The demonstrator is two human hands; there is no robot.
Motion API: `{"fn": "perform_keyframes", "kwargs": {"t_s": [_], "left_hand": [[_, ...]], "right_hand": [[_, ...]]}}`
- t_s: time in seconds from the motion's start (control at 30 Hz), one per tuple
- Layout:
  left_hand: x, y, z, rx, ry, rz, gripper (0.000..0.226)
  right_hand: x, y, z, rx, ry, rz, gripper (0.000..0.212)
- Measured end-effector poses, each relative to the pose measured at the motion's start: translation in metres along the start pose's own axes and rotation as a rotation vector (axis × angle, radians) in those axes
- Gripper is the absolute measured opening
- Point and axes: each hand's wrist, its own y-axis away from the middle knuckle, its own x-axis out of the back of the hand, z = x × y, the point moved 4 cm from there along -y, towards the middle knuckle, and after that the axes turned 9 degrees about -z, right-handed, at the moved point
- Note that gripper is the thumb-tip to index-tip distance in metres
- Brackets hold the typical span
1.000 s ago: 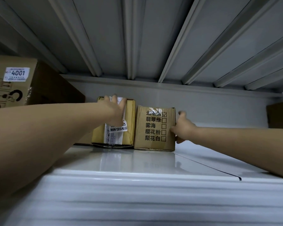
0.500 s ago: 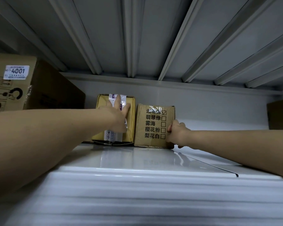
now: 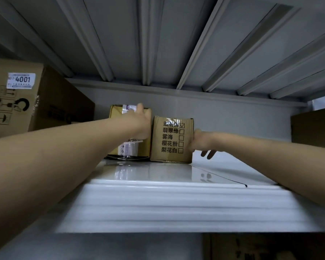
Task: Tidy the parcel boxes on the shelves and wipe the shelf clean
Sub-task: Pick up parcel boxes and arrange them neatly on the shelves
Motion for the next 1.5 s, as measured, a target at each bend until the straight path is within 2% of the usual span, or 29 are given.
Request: {"fn": "perform_keyframes", "kwargs": {"t_s": [0.1, 0.17, 0.4, 0.63, 0.77, 0.87, 1.0, 1.17, 1.33, 1.5], "left_hand": [[0.023, 0.015, 0.022, -0.109, 0.099, 0.166, 0.047], [0.032, 0.029, 0.041, -0.177, 0.150, 0.206, 0.041], [0.042, 0.070, 0.118, -0.261, 0.176, 0.127, 0.034], [0.069, 0.137, 0.238, -0.342, 0.245, 0.160, 0.033], [0.077, 0.173, 0.290, -0.321, 0.351, 0.223, 0.033], [0.076, 0.203, 0.329, -0.331, 0.443, 0.310, 0.032], [0.064, 0.241, 0.370, -0.380, 0.492, 0.521, 0.034], [0.013, 0.278, 0.412, -0.530, 0.403, 0.694, 0.036], [-0.042, 0.304, 0.446, -0.657, 0.343, 0.598, 0.046], [-0.100, 0.325, 0.486, -0.635, 0.431, 0.350, 0.054]], "right_hand": [[0.019, 0.021, 0.006, 0.027, 0.055, 0.101, 0.021], [0.028, 0.038, 0.016, 0.045, 0.065, 0.153, 0.020], [0.047, 0.101, 0.064, 0.088, 0.025, 0.261, 0.017], [0.073, 0.200, 0.165, 0.043, 0.079, 0.428, 0.018], [0.082, 0.251, 0.220, 0.052, 0.067, 0.534, 0.021], [0.080, 0.288, 0.261, 0.090, 0.063, 0.622, 0.020], [0.062, 0.327, 0.302, 0.148, 0.051, 0.754, 0.019], [0.024, 0.353, 0.344, 0.148, 0.053, 0.792, 0.021], [-0.024, 0.359, 0.381, 0.048, 0.073, 0.690, 0.023], [-0.081, 0.366, 0.416, -0.132, 0.019, 0.608, 0.026]]}}
